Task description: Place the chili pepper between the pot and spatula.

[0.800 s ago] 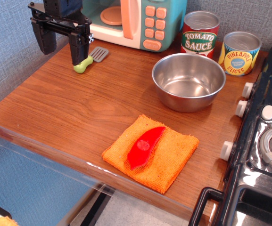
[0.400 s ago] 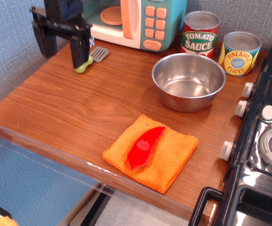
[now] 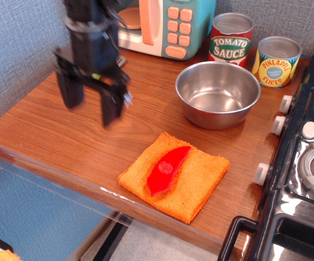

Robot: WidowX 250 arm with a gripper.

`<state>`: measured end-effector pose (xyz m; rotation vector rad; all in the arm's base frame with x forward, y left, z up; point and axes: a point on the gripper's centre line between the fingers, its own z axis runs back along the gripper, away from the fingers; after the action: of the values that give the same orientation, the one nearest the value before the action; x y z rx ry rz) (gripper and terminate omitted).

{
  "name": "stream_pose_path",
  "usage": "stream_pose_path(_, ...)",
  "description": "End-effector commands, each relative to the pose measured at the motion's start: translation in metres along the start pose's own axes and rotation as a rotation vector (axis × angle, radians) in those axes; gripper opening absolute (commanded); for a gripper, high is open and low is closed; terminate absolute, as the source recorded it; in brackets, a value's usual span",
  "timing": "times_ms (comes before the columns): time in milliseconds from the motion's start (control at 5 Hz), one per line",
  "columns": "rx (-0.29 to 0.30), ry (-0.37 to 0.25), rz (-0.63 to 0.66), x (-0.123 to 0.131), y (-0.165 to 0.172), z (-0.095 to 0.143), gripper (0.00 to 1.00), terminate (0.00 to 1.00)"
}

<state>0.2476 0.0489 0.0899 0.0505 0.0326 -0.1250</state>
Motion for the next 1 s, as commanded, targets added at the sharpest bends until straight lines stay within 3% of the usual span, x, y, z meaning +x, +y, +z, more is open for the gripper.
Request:
stream_pose_path(0,0.042,-0.057,-0.042,-0.027,-0.067,-0.007,1.0,0.0)
stream_pose_path(200,0.034,-0.059,-0.024,-0.031,-0.086,-0.012,1.0,0.0)
stream_pose_path(800,0.055,-0.067,0.136,-0.012,-0.092,-0.026,1.0,0.0)
